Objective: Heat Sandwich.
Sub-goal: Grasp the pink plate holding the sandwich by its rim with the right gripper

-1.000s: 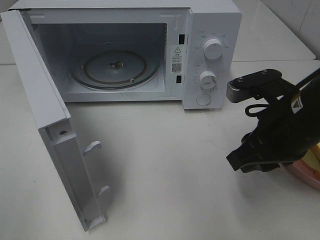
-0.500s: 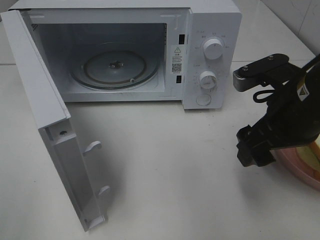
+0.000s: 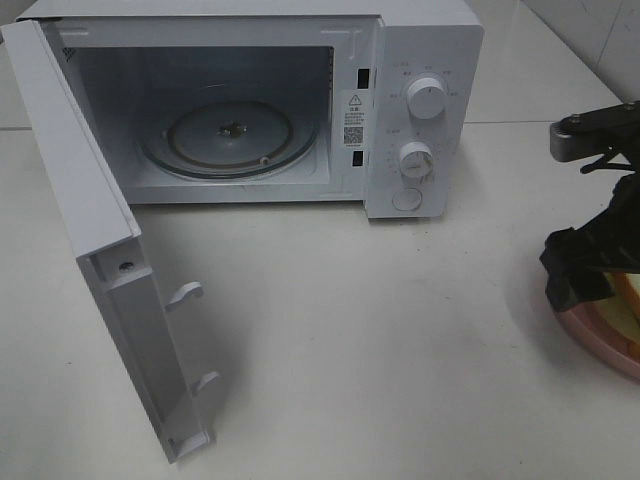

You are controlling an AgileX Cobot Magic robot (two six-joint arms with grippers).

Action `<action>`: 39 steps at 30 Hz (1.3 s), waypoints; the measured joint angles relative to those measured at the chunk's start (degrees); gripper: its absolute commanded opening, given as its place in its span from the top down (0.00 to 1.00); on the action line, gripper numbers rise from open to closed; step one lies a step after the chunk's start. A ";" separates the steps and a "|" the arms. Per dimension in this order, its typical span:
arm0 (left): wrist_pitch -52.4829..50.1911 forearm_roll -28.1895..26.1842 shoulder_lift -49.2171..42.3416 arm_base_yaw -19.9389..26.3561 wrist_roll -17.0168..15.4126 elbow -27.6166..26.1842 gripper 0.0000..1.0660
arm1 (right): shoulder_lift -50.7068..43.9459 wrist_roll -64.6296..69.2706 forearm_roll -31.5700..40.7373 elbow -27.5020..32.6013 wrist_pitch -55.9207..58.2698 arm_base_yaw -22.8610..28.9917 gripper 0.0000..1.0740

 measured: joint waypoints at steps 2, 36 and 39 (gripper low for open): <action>0.00 0.00 0.00 0.00 0.00 0.00 0.08 | 0.00 0.17 -0.06 0.00 -0.17 -0.74 0.20; 0.00 0.00 0.00 0.00 0.00 0.00 0.08 | 21.03 0.80 -1.32 -2.69 -10.54 -4.87 0.24; 0.00 0.00 0.00 0.00 0.00 0.00 0.08 | 22.69 0.80 -1.32 -2.86 -11.00 -4.87 0.25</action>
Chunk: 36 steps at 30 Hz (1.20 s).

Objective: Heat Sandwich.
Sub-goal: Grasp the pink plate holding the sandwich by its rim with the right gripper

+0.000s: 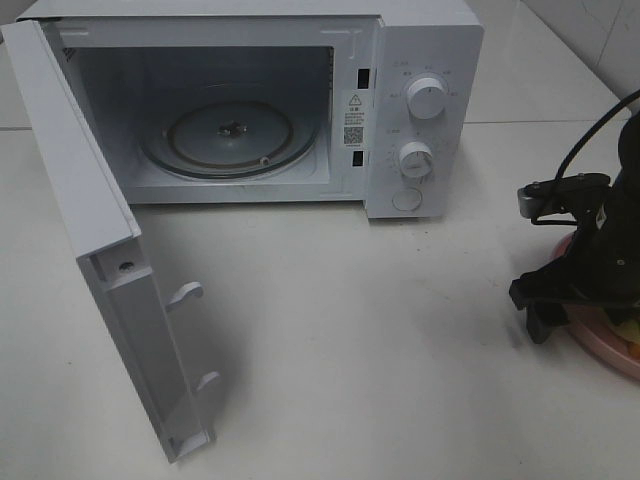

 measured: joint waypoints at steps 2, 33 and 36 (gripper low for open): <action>0.00 0.00 0.00 0.00 0.00 0.00 0.08 | 0.34 0.00 0.00 -0.06 -0.06 0.00 0.25; 0.00 0.00 0.00 0.00 0.00 0.00 0.08 | 0.86 1.95 -2.69 -0.52 0.57 0.00 1.00; 0.00 0.00 0.00 0.00 0.00 0.00 0.08 | 0.86 1.83 -2.69 -0.52 0.69 0.00 1.00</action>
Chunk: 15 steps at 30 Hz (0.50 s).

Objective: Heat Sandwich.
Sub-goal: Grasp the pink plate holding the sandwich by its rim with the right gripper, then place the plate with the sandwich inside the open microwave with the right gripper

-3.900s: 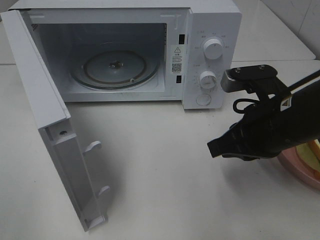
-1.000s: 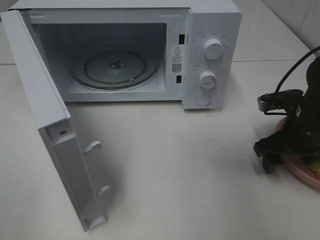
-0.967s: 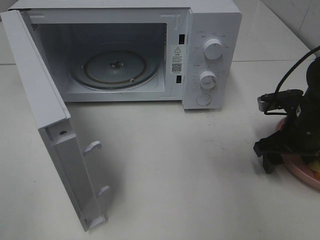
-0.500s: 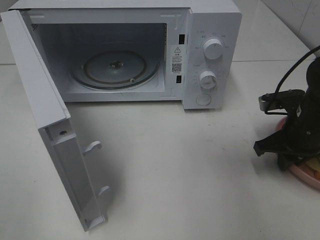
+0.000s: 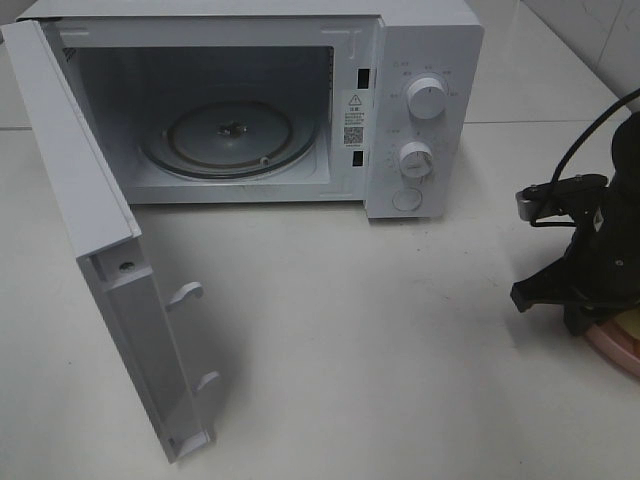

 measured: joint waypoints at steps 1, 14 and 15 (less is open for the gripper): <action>0.00 0.00 0.00 0.00 0.00 0.00 0.08 | 0.00 0.00 0.00 0.00 0.06 0.00 1.00; 0.00 0.00 0.00 0.00 0.00 0.00 0.08 | 0.00 0.11 -1.20 0.00 1.60 0.57 1.00; 0.00 0.00 0.00 0.00 0.00 0.00 0.08 | 0.00 0.57 -1.89 0.00 2.06 0.97 1.00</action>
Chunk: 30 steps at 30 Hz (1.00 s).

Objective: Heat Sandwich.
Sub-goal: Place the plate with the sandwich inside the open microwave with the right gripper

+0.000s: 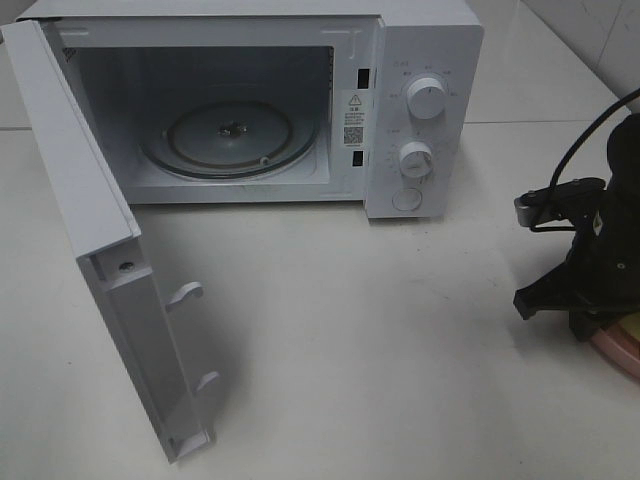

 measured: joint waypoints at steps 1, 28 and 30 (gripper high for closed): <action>0.00 0.00 0.00 0.00 0.00 0.00 0.08 | 0.00 0.00 0.00 0.00 0.00 0.00 1.00; 0.00 0.00 0.00 0.00 0.00 0.00 0.08 | -7.22 7.68 -7.96 0.06 13.75 10.77 1.00; 0.00 0.00 0.00 0.00 0.00 0.00 0.08 | -7.62 7.68 -7.96 0.17 14.55 11.69 1.00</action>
